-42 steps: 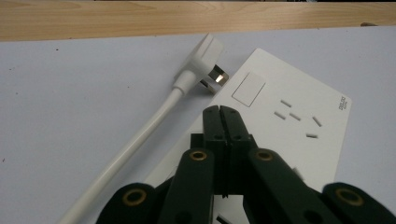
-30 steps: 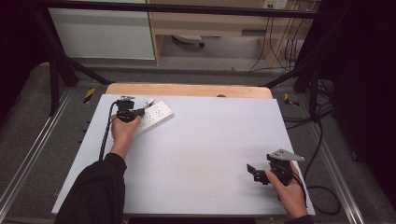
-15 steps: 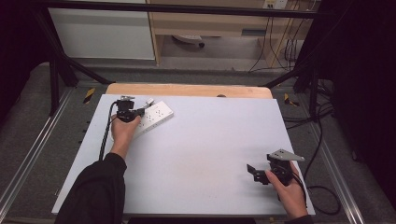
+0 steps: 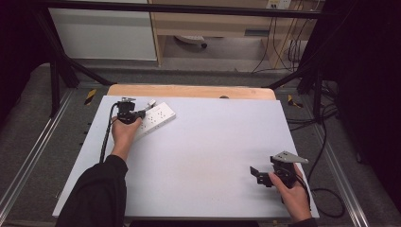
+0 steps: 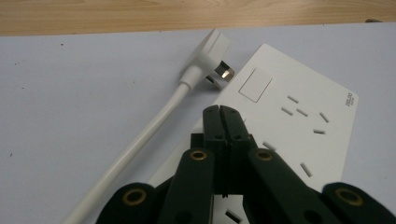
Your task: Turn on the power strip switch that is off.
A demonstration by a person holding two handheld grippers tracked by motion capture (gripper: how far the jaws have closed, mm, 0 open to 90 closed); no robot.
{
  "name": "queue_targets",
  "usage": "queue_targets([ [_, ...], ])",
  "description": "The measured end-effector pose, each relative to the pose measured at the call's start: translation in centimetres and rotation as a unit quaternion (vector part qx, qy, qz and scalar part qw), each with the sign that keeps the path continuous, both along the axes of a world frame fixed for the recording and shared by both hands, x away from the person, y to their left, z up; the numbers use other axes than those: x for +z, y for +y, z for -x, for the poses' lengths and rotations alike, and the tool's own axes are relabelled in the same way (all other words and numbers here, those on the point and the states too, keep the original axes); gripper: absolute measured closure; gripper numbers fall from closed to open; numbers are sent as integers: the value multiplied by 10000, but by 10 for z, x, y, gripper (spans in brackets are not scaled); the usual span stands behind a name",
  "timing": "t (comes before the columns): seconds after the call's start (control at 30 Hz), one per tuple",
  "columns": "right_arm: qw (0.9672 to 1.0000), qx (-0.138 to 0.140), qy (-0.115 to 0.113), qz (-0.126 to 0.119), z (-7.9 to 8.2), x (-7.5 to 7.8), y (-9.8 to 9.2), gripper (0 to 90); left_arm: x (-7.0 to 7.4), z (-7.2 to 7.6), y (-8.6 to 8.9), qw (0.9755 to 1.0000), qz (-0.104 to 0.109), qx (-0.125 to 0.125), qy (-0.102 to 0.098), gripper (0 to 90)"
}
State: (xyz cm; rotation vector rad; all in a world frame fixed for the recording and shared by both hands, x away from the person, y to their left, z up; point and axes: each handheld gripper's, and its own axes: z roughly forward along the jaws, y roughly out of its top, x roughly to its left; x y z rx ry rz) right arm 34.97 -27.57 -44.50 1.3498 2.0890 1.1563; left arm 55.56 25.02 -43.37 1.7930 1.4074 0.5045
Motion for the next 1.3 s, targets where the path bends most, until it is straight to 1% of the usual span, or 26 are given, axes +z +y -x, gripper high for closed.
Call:
queue_targets([
  [0.07,10000,2,-3,3,0,0,0,42,0,0,1,10000,-13,11,17,900],
  [0.2,10000,-1,4,1,0,0,0,42,-1,1,2,10000,29,-9,-17,900],
  [0.43,10000,0,11,-21,0,0,0,42,0,1,1,10000,-20,4,-5,900],
  [0.5,10000,-12,12,-22,-1,0,0,41,0,1,1,10000,27,24,8,900],
  [0.9,10000,-12,4,-19,0,0,-1,41,0,1,-1,10000,45,-11,-6,900],
  [1.13,10000,-9,17,-28,0,0,0,41,3,3,-2,9999,73,-55,-49,900],
  [1.3,10000,-15,22,-33,-1,0,0,41,4,3,-1,10000,83,-36,-12,900],
])
